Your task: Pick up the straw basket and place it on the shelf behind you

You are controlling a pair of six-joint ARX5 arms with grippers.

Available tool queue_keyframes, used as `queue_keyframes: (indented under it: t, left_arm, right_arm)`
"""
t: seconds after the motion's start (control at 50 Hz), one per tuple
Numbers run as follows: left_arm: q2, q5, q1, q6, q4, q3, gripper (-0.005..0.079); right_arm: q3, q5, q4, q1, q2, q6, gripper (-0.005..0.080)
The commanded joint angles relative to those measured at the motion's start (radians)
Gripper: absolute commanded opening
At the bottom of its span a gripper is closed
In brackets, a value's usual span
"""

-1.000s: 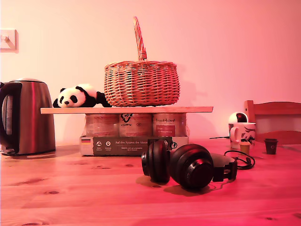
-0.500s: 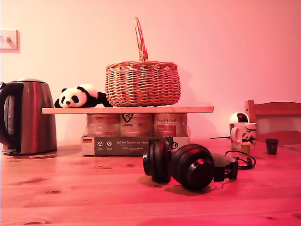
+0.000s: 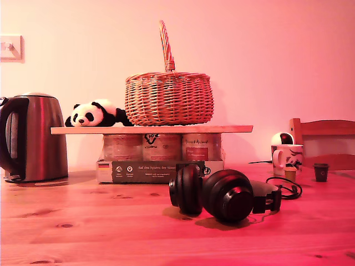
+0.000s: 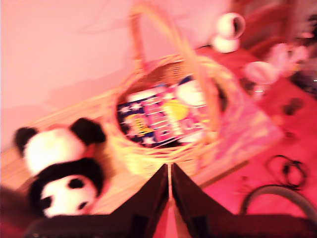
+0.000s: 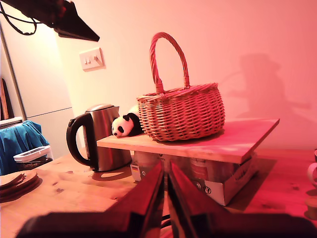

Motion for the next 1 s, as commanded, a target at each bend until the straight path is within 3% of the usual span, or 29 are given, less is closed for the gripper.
queue_keyframes:
  t: [0.0, 0.48, 0.98]
  left_arm:
    - [-0.038, -0.005, -0.001, -0.006, 0.006, -0.014, -0.0021]
    - [-0.063, -0.147, -0.037, -0.002, 0.008, -0.083, -0.0021]
    - [-0.063, -0.165, -0.038, 0.005, 0.003, -0.085, -0.0021]
  right_arm:
    - [0.016, 0.000, 0.011, 0.004, -0.006, -0.005, -0.0010]
    - [0.016, 0.000, 0.011, 0.004, -0.006, -0.005, -0.0010]
    - [0.016, -0.010, 0.015, 0.004, -0.006, -0.005, -0.0010]
